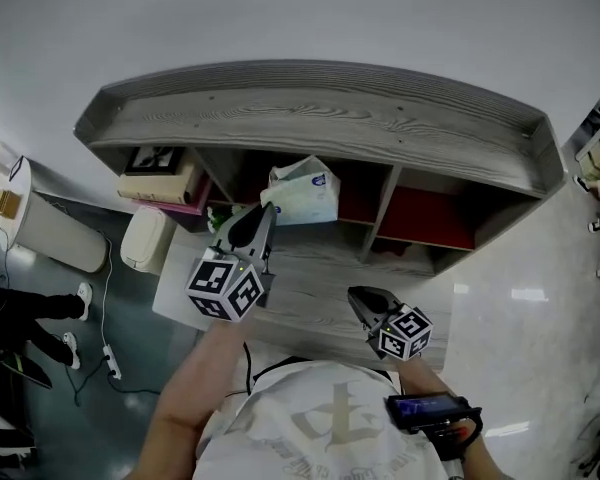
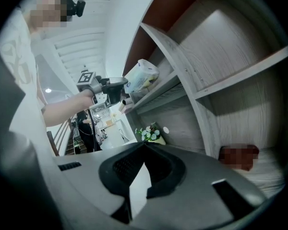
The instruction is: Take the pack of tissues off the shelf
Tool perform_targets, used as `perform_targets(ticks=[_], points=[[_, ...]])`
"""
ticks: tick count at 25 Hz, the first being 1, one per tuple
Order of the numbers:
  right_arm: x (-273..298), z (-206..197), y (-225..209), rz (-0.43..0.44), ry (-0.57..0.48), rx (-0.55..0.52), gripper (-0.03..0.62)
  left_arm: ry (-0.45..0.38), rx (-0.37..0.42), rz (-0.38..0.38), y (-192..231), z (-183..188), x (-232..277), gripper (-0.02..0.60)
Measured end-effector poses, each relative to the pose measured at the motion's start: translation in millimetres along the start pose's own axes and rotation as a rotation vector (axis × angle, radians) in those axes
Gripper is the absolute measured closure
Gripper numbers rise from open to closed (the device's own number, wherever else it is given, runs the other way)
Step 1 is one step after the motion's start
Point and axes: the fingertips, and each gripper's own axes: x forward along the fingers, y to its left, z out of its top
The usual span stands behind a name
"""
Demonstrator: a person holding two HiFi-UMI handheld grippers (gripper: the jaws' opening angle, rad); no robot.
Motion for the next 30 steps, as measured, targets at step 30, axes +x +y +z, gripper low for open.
perform_targets(ticks=[30], points=[[40, -10, 50, 0.038, 0.046, -0.015, 0.589, -0.057, -0.035, -0.008, 36, -18, -110, 0.548]])
